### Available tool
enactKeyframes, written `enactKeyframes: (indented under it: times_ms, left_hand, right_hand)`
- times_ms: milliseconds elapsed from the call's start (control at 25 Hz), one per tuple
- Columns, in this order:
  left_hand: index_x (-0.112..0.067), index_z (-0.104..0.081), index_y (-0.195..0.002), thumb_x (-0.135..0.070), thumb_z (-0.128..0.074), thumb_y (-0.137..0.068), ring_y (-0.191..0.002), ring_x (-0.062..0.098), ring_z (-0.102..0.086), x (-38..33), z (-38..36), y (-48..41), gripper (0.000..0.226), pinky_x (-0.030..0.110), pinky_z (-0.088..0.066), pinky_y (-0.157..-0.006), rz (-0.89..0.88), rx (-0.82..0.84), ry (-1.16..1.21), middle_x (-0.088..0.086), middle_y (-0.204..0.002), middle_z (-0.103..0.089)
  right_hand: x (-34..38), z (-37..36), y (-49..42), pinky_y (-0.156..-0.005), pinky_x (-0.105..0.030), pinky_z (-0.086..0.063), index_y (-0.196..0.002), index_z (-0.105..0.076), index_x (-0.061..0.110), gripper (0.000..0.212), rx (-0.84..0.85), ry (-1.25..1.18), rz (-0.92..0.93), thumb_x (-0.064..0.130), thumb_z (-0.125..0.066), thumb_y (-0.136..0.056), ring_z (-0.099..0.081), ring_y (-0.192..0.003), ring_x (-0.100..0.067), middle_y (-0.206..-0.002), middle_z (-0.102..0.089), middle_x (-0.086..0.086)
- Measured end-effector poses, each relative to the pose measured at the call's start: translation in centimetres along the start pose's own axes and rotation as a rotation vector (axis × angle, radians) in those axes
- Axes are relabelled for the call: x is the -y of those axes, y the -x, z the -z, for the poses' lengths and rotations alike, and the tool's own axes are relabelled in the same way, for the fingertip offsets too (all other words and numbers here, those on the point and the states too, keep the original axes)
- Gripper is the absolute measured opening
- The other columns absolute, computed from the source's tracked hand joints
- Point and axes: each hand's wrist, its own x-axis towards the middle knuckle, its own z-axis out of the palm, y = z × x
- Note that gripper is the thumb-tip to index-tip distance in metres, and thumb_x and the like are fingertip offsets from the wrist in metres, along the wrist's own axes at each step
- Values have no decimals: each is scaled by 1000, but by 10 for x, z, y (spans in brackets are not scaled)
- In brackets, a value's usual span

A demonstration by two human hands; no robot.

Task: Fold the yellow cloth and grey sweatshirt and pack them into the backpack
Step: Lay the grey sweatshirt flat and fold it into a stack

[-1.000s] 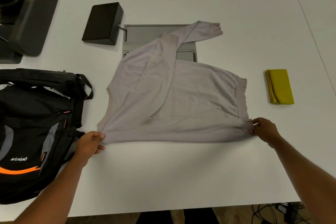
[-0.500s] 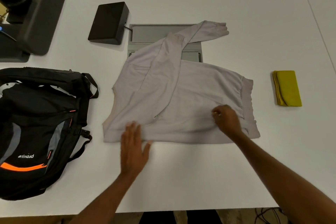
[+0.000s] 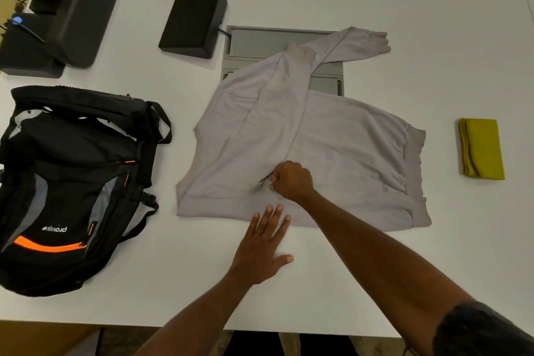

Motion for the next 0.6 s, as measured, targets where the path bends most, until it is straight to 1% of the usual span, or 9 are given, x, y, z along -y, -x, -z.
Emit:
enactKeyframes:
  times_ms: [120, 200, 280, 320, 400, 480, 520, 600]
  left_hand:
    - [-24, 2, -172, -75, -41, -100, -166, 31, 14, 0, 1, 0, 98, 58, -12, -133, -3, 5, -14, 8, -180, 16]
    - [-25, 0, -172, -75, -43, -100, -166, 31, 12, -1, 0, 0, 98, 59, -15, -132, 10, 6, -3, 8, -180, 14]
    - [-25, 0, -172, -74, -43, -100, -166, 31, 11, -2, 2, 0, 97, 59, -16, -132, 15, 6, 13, 8, -180, 14]
    - [-25, 2, -172, -74, -41, -101, -166, 32, 12, -1, 3, 0, 97, 60, -14, -132, 14, 12, 20, 8, -180, 16]
    - [-27, 5, -172, -76, -39, -101, -166, 32, 15, -1, 5, 1, 96, 60, -11, -133, 3, 25, 27, 8, -179, 18]
    - [-29, 8, -171, -78, -37, -101, -165, 32, 18, -1, 7, 1, 97, 60, -8, -133, -7, 37, 24, 8, -178, 21]
    - [-30, 9, -171, -78, -36, -101, -165, 32, 20, -1, 9, 1, 97, 60, -6, -133, -7, 47, 24, 7, -178, 23]
    - [-32, 12, -170, -79, -34, -101, -164, 31, 24, -3, 12, 1, 96, 58, 0, -133, -3, 60, 25, 6, -177, 26]
  right_hand:
    - [3, 2, -2, -87, -43, -55, -94, -73, 17, 18, -74, 5, 30, 31, -82, -86, -68, -101, -30, -109, -71, -7]
    - [4, 3, -2, -81, -40, -56, -88, -70, 19, 16, -83, -47, 34, 28, -83, -85, -68, -96, -27, -102, -72, -3]
    - [1, 8, 0, -79, -37, -55, -91, -68, 21, 19, -24, -64, 28, 30, -84, -84, -68, -95, -23, -100, -72, 1]
    - [-3, 14, 0, -80, -37, -54, -94, -67, 22, 23, 26, -35, 33, 32, -85, -83, -68, -96, -21, -100, -71, 3]
    - [-16, 30, 0, -81, -35, -51, -98, -66, 25, 29, 167, 100, 47, 34, -86, -80, -65, -98, -19, -100, -67, 6]
    - [-30, 49, -1, -82, -34, -47, -98, -64, 28, 30, 298, 293, 39, 30, -87, -79, -61, -97, -17, -100, -63, 7]
    - [-37, 56, -2, -82, -35, -49, -98, -66, 29, 28, 318, 347, 32, 28, -86, -79, -62, -97, -17, -100, -64, 7]
    - [-51, 67, -4, -81, -37, -56, -96, -70, 26, 15, 253, 332, 28, 22, -80, -86, -68, -96, -20, -101, -69, 4]
